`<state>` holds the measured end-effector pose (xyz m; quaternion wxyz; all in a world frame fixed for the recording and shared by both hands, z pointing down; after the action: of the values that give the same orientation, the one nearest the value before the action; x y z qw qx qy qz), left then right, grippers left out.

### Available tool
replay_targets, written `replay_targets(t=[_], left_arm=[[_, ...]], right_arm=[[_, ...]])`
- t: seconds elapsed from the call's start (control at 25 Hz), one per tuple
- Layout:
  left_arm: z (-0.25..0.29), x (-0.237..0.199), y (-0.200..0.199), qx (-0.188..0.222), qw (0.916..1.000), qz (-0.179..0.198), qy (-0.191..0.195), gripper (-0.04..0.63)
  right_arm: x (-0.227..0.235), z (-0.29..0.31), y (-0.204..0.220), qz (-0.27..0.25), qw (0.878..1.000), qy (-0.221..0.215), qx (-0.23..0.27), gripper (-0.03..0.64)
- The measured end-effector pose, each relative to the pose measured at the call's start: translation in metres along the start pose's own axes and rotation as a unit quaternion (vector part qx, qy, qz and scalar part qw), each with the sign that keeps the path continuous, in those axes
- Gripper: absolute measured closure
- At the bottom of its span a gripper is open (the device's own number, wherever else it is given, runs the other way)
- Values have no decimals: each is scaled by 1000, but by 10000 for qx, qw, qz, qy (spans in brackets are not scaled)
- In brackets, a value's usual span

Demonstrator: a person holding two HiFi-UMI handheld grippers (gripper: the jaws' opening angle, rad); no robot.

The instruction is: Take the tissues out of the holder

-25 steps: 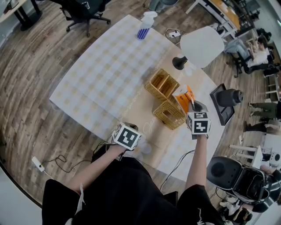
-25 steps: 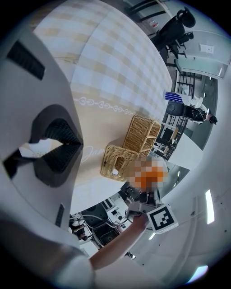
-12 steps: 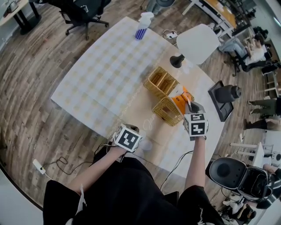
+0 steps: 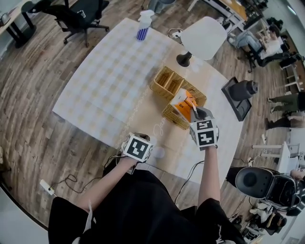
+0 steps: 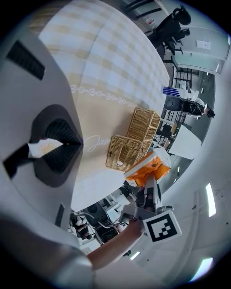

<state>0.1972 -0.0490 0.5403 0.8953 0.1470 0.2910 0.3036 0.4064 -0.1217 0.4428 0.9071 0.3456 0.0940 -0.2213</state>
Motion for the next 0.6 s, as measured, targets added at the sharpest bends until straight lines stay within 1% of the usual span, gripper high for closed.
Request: replay_targets(t=[0.32, 0.6], left_arm=[[-7, 3, 23, 9, 9998, -161, -135, 597], [-10, 20, 48, 12, 9995, -220, -210, 597]], right_arm=[[-34, -14, 13, 14, 9997, -229, 50, 603], [-64, -29, 36, -17, 9988, -489, 51, 603]])
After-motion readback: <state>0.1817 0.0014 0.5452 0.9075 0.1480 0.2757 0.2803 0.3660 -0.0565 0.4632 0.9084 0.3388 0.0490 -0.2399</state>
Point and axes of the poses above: the fingertips, and each gripper's own axes: z forward along the fingers, x to its right, y out of its underside, the point moved 5 cm from there along -z, backward along the fingers, and after that the axes turned 1 degree about -x, right-handed, at the moved point
